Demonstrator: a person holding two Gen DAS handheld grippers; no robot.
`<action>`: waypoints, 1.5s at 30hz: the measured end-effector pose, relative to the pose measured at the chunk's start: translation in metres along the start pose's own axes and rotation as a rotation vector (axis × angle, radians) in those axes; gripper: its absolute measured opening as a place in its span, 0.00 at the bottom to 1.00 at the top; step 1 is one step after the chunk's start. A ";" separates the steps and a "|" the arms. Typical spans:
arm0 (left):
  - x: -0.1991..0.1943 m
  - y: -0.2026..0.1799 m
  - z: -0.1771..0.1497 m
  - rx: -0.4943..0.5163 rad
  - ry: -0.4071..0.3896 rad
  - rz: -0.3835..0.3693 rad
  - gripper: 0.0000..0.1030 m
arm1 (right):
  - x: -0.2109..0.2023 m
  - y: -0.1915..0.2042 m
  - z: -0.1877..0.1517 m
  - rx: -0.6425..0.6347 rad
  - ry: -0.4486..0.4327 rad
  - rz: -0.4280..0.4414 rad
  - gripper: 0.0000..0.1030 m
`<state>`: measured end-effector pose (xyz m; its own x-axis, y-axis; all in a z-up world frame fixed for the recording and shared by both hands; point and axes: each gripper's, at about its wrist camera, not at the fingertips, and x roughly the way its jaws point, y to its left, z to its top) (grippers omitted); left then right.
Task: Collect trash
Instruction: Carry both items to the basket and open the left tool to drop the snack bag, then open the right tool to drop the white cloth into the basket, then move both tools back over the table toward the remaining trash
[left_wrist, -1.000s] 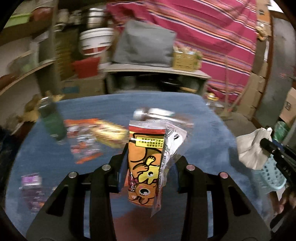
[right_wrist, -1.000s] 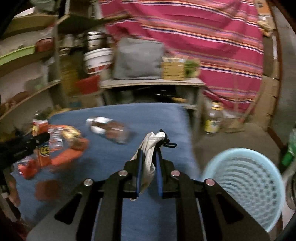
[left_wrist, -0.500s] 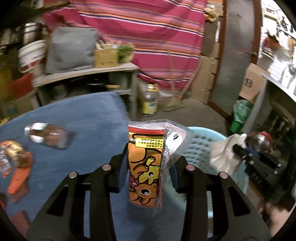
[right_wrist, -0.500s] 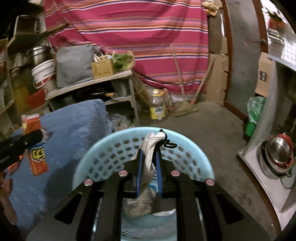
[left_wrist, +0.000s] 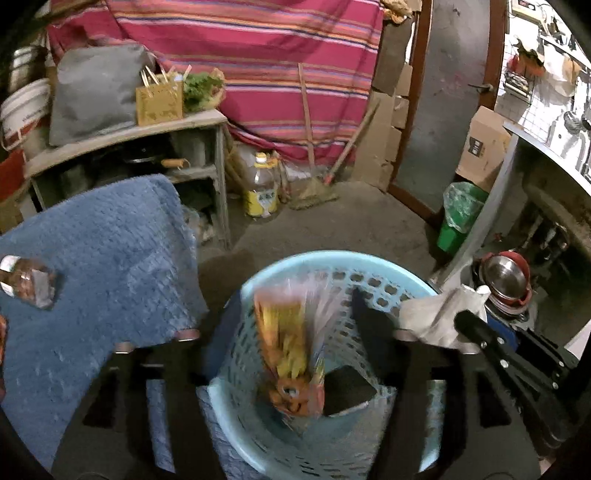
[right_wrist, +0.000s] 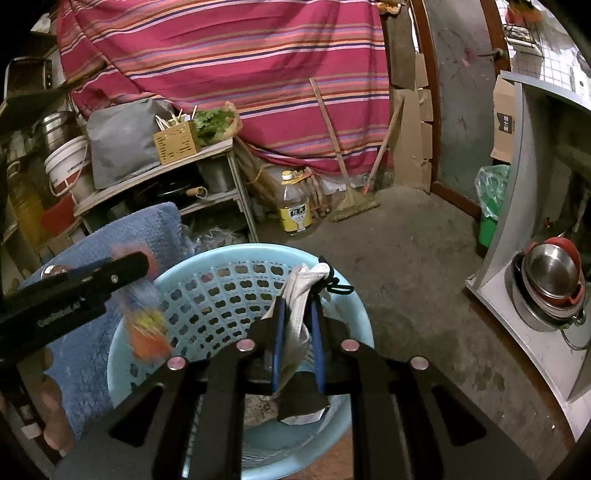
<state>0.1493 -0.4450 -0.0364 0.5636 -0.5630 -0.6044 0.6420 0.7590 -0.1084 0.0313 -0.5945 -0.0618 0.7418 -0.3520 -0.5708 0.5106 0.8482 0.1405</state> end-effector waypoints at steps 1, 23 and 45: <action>-0.005 0.000 0.001 0.004 -0.017 0.012 0.74 | 0.000 0.000 0.000 0.001 0.001 0.001 0.14; -0.107 0.128 -0.050 -0.028 -0.091 0.320 0.93 | 0.038 0.078 -0.015 -0.107 0.087 -0.040 0.84; -0.188 0.267 -0.085 -0.130 -0.126 0.468 0.95 | -0.013 0.252 -0.022 -0.313 -0.004 0.153 0.85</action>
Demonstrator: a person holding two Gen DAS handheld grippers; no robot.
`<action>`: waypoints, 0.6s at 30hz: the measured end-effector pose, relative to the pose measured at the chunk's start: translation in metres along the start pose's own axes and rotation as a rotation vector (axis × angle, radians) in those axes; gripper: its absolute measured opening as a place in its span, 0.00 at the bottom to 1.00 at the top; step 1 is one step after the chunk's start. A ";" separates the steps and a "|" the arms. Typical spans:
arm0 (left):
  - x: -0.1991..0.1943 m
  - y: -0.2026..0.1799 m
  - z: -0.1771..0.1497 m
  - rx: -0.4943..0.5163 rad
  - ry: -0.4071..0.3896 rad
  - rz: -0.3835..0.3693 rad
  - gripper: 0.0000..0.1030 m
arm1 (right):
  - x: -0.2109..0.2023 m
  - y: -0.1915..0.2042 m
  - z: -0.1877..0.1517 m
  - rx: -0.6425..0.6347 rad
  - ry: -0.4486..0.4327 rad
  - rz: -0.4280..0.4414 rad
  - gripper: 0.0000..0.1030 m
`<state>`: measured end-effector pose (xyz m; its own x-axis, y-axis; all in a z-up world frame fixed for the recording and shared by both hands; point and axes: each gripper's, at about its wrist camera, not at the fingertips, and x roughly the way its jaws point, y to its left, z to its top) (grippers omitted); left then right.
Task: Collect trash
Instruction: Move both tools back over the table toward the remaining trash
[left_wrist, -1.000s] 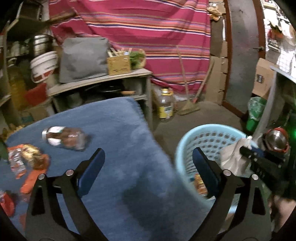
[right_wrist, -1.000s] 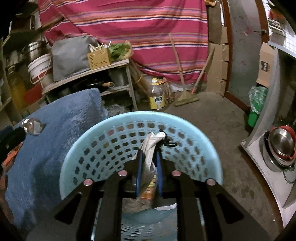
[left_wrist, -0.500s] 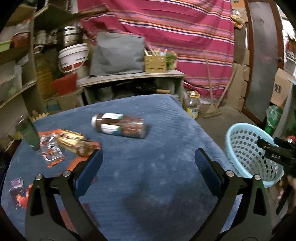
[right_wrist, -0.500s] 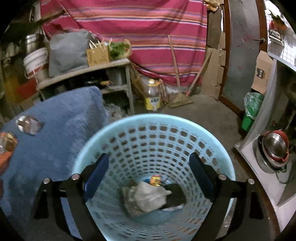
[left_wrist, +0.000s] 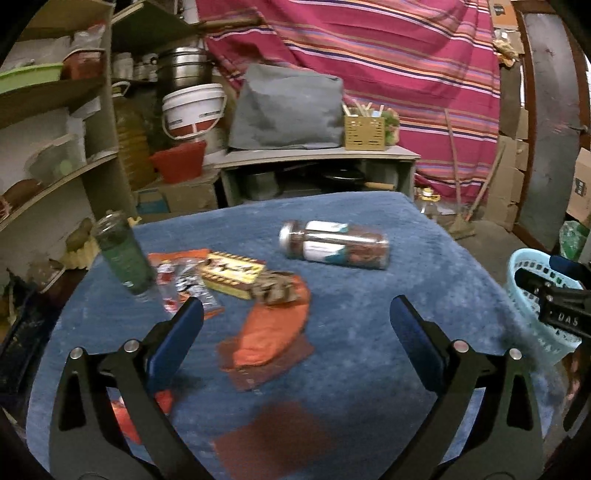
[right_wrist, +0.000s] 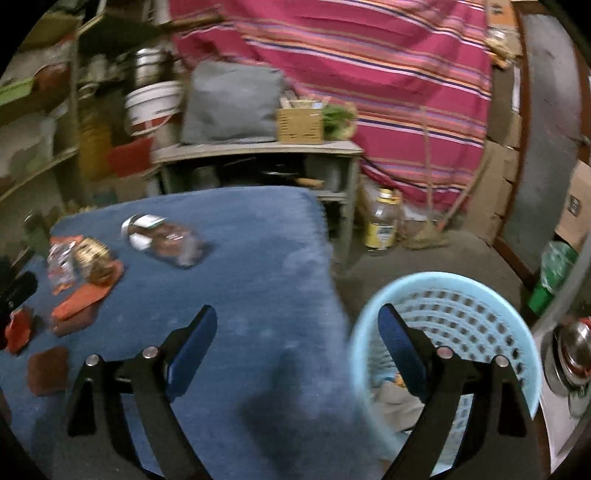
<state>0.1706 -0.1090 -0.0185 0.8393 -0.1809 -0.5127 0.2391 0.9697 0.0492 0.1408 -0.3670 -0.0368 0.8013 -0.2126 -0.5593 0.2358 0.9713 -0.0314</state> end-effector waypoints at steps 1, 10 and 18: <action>0.001 0.007 -0.001 -0.009 0.005 0.004 0.95 | 0.001 0.010 0.000 -0.017 0.002 0.009 0.85; 0.010 0.060 -0.010 -0.061 0.023 0.048 0.95 | 0.004 0.070 -0.002 -0.102 0.006 0.064 0.85; 0.020 0.094 -0.021 -0.092 0.055 0.070 0.95 | 0.011 0.098 0.002 -0.104 0.010 0.076 0.88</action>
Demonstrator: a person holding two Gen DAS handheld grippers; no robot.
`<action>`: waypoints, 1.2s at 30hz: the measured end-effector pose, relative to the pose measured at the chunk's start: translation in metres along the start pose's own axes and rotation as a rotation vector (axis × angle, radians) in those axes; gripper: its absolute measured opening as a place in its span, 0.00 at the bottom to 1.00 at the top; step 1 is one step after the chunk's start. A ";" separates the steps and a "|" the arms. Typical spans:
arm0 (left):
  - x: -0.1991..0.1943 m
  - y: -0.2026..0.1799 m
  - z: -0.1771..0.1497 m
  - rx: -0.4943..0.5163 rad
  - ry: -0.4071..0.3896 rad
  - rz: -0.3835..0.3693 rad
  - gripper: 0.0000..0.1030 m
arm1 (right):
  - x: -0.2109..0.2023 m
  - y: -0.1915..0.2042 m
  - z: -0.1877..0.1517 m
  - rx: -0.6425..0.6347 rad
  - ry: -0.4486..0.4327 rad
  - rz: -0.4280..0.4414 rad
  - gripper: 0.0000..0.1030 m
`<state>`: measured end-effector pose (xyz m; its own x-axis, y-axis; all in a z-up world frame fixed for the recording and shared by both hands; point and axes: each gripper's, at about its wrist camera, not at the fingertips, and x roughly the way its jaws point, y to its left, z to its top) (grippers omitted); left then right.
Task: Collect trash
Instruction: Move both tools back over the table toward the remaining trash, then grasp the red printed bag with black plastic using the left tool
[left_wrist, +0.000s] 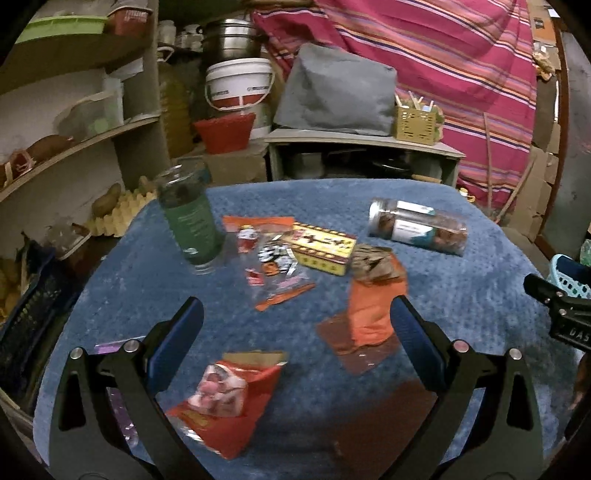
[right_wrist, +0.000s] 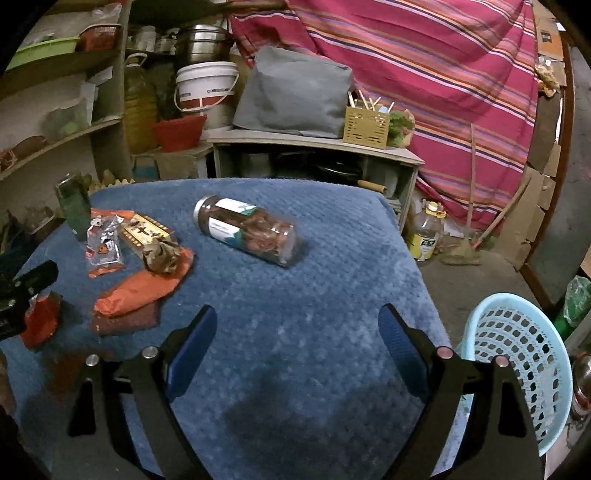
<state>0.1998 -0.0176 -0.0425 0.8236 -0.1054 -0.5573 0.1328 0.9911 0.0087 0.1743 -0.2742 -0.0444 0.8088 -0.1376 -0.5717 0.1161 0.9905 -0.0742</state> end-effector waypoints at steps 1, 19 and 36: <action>0.001 0.004 -0.001 -0.003 0.003 0.000 0.95 | 0.001 0.003 0.000 0.000 -0.003 0.000 0.91; 0.022 0.073 -0.010 -0.082 0.073 0.062 0.95 | 0.018 0.037 0.001 -0.008 0.013 -0.040 0.96; 0.039 0.041 -0.047 -0.001 0.200 -0.072 0.85 | 0.029 0.026 -0.003 0.042 0.083 -0.024 0.96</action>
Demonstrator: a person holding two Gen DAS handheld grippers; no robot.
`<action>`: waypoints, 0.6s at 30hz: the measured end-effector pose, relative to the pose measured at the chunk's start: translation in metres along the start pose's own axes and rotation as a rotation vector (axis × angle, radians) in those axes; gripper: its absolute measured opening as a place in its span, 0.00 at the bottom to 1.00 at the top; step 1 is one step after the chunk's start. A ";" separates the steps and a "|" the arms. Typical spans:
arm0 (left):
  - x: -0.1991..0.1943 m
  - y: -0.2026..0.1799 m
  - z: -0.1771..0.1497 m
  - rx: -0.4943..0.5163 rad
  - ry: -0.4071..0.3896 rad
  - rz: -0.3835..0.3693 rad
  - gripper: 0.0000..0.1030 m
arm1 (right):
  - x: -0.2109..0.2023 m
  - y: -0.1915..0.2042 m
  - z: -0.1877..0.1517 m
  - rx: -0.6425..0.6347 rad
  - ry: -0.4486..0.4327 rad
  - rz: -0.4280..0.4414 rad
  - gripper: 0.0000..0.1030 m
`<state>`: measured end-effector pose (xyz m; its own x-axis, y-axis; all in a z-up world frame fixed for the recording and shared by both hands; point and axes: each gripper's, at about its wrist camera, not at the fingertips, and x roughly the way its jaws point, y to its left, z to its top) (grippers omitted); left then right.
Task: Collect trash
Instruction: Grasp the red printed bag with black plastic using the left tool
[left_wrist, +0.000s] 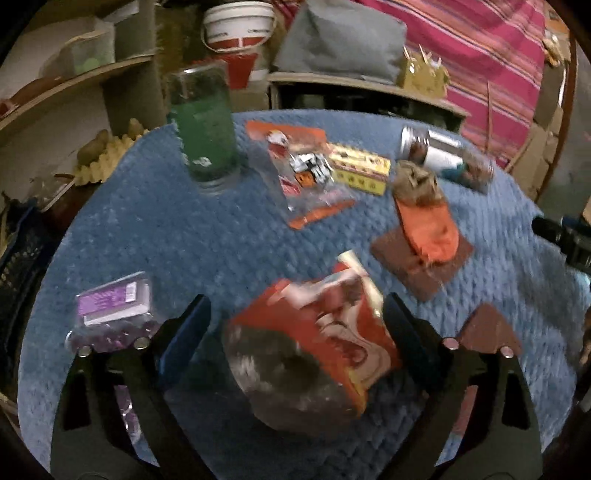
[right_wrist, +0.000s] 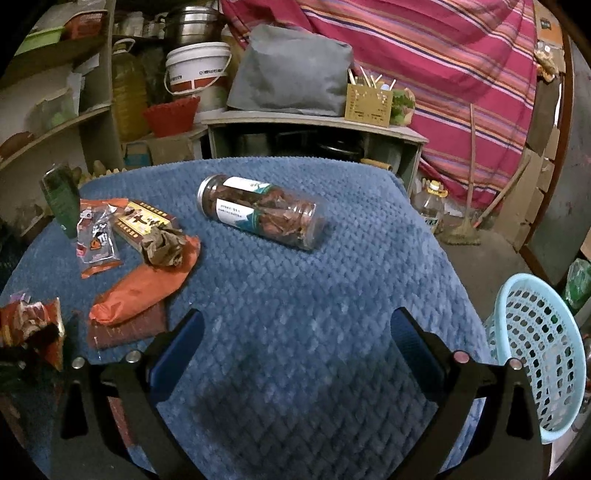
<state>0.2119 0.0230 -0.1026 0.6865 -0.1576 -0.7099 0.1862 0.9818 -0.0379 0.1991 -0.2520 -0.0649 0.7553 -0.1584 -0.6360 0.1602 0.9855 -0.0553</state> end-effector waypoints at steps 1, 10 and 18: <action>0.000 -0.001 0.000 0.003 0.002 -0.002 0.83 | 0.000 -0.001 0.000 0.008 0.002 0.005 0.96; 0.015 0.002 0.007 -0.025 0.058 -0.136 0.30 | 0.005 0.008 -0.002 0.006 0.019 0.031 0.96; 0.000 0.006 0.023 -0.022 -0.026 -0.082 0.20 | 0.005 0.023 0.001 0.009 0.007 0.054 0.96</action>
<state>0.2292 0.0268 -0.0861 0.6879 -0.2397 -0.6851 0.2270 0.9676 -0.1106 0.2078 -0.2298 -0.0685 0.7585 -0.1042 -0.6432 0.1245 0.9921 -0.0139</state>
